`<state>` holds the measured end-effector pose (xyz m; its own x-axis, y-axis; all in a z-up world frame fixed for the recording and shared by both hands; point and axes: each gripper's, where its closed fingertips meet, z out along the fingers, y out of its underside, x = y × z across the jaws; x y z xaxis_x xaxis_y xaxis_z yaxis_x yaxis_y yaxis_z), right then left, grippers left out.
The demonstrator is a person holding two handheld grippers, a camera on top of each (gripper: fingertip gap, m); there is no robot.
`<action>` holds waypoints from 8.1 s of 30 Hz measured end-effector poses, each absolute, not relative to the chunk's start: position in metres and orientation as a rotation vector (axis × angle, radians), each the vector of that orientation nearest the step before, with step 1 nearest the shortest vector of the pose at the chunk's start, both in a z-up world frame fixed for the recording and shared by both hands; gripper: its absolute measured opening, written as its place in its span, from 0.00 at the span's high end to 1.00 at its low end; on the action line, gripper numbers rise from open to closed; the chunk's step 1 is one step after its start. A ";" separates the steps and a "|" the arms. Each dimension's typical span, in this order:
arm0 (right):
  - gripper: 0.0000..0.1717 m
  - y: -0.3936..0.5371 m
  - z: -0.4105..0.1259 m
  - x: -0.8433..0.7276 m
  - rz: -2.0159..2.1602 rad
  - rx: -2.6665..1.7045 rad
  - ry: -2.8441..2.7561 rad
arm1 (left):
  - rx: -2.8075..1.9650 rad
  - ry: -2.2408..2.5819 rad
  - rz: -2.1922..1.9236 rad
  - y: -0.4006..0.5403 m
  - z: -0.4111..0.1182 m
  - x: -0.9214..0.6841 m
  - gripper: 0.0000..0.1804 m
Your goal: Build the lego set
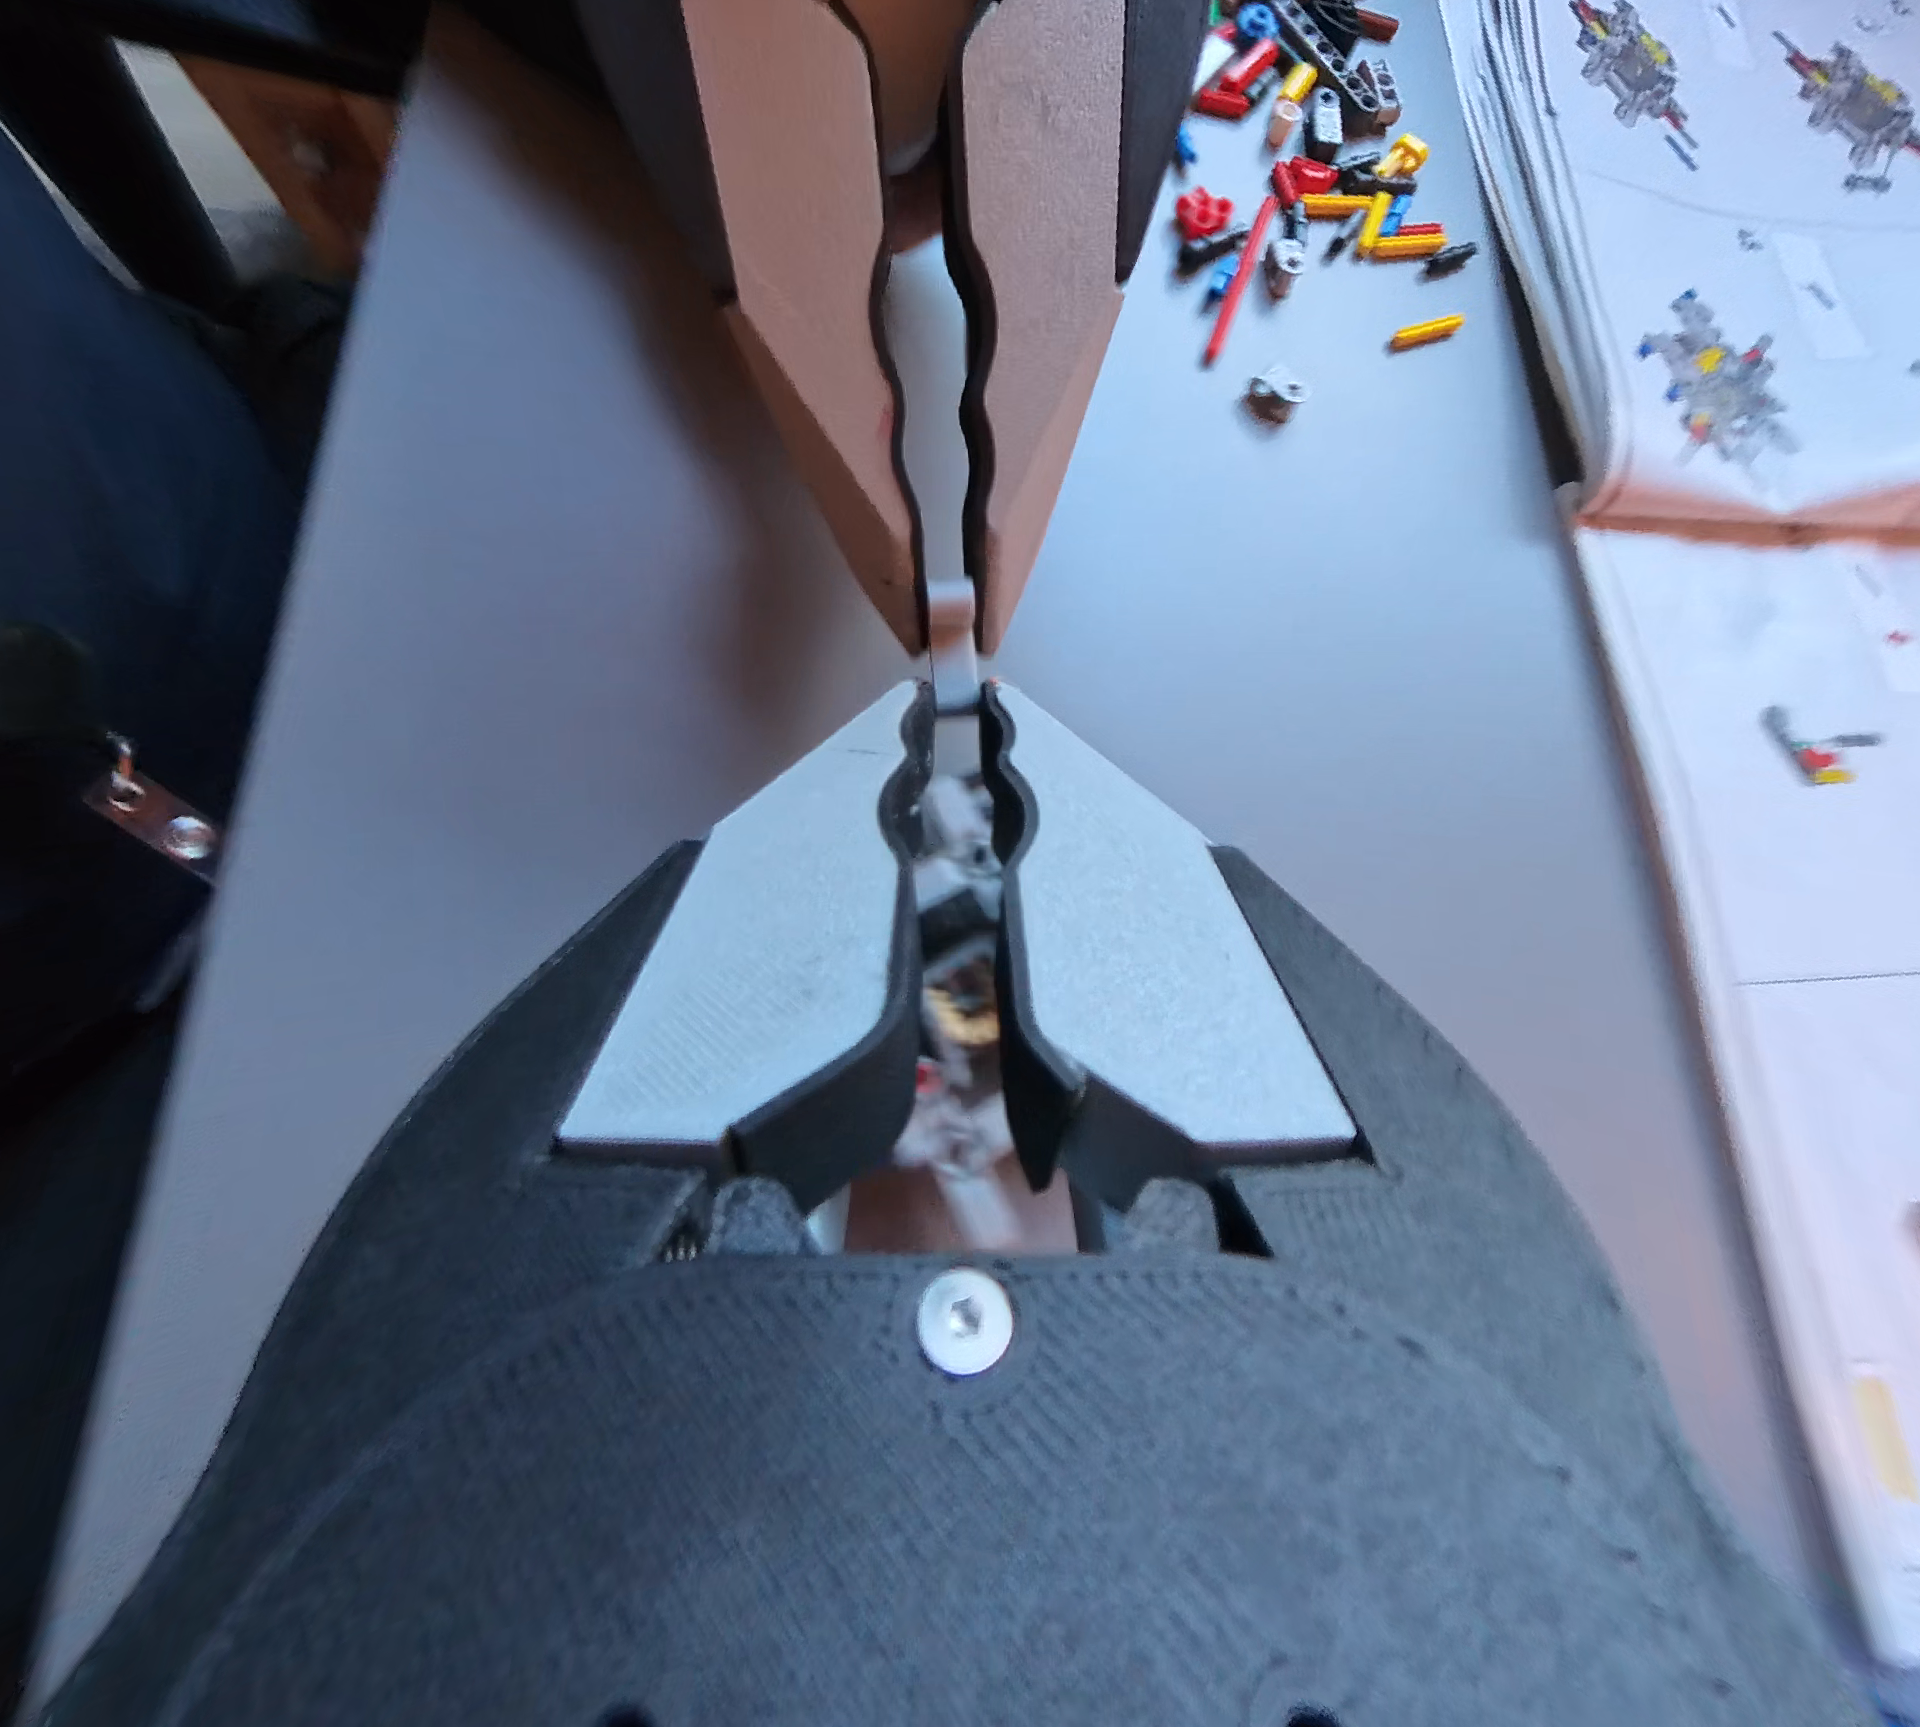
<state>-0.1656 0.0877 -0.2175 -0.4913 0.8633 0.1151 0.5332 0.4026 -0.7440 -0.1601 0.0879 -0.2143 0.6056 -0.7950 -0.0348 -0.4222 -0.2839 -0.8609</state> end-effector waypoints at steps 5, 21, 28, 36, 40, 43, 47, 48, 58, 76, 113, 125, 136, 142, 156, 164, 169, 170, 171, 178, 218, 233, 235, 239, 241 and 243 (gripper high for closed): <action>0.98 0.121 -0.208 -0.169 0.862 -1.147 -2.145 | -1.980 0.825 -0.552 0.099 -0.216 -0.180 0.97; 0.81 0.177 -0.227 -0.122 1.054 -1.311 -2.068 | -2.008 0.765 -0.476 0.118 -0.221 -0.197 0.97; 0.81 0.157 -0.197 -0.124 1.318 -1.274 -2.009 | -2.044 0.808 -0.462 0.128 -0.229 -0.196 0.97; 0.90 0.138 -0.204 -0.148 1.144 -1.287 -1.993 | -2.125 1.002 -0.657 0.125 -0.244 -0.167 0.97; 0.90 0.136 -0.219 -0.156 0.985 -1.270 -2.043 | -2.069 1.037 -0.688 0.130 -0.236 -0.164 0.97; 0.90 0.133 -0.219 -0.160 1.019 -1.287 -2.032 | -1.979 1.063 -0.742 0.126 -0.225 -0.158 0.97; 0.92 0.129 -0.215 -0.164 1.016 -1.269 -2.025 | -1.930 1.071 -0.692 0.128 -0.220 -0.157 0.97; 0.93 0.129 -0.216 -0.164 1.008 -1.267 -2.030 | -1.914 1.066 -0.681 0.129 -0.218 -0.157 0.97; 0.97 0.136 -0.220 -0.168 1.005 -1.301 -2.019 | -1.981 0.963 -0.684 0.137 -0.225 -0.165 0.92; 0.97 0.157 -0.205 -0.171 1.346 -1.521 -1.834 | -2.055 0.807 -0.606 0.154 -0.228 -0.179 0.93; 0.97 0.145 -0.214 -0.169 1.393 -1.492 -1.905 | -1.981 0.805 -0.760 0.148 -0.215 -0.160 0.97; 0.92 0.145 -0.205 -0.166 1.373 -1.419 -1.899 | -2.008 0.829 -0.734 0.147 -0.221 -0.159 0.97; 0.96 0.139 -0.215 -0.168 1.261 -1.404 -1.958 | -2.020 0.956 -0.552 0.146 -0.233 -0.154 0.97; 0.97 0.142 -0.215 -0.169 1.225 -1.411 -1.950 | -2.024 0.944 -0.530 0.148 -0.233 -0.154 0.97; 0.97 0.158 -0.216 -0.169 1.269 -1.502 -1.866 | -2.090 0.929 -0.506 0.149 -0.242 -0.159 0.96; 0.97 0.158 -0.217 -0.169 1.275 -1.509 -1.870 | -2.101 0.911 -0.511 0.150 -0.242 -0.161 0.97; 0.97 0.157 -0.218 -0.169 1.274 -1.509 -1.875 | -2.103 0.918 -0.504 0.150 -0.243 -0.161 0.97; 0.97 0.157 -0.218 -0.169 1.273 -1.509 -1.876 | -2.103 0.918 -0.504 0.150 -0.243 -0.161 0.98; 0.97 0.157 -0.218 -0.169 1.272 -1.509 -1.876 | -2.104 0.917 -0.504 0.150 -0.243 -0.161 0.98; 0.97 0.158 -0.218 -0.168 1.272 -1.512 -1.873 | -2.113 0.929 -0.513 0.148 -0.245 -0.161 0.97; 0.97 0.193 -0.204 -0.122 0.924 -1.470 -1.859 | -2.411 0.318 -1.272 0.085 -0.242 -0.159 0.84; 0.95 0.205 -0.257 -0.099 0.846 -1.681 -2.007 | -2.351 0.246 -1.284 0.078 -0.244 -0.157 0.86; 0.93 0.205 -0.255 -0.098 0.864 -1.679 -2.005 | -2.349 0.248 -1.293 0.078 -0.244 -0.158 0.87; 0.90 0.205 -0.250 -0.096 0.907 -1.671 -1.996 | -2.348 0.255 -1.283 0.078 -0.244 -0.159 0.87; 0.89 0.206 -0.245 -0.095 0.926 -1.662 -1.981 | -2.344 0.257 -1.281 0.079 -0.244 -0.160 0.86; 0.87 0.207 -0.238 -0.096 0.945 -1.637 -1.955 | -2.338 0.255 -1.284 0.079 -0.243 -0.160 0.86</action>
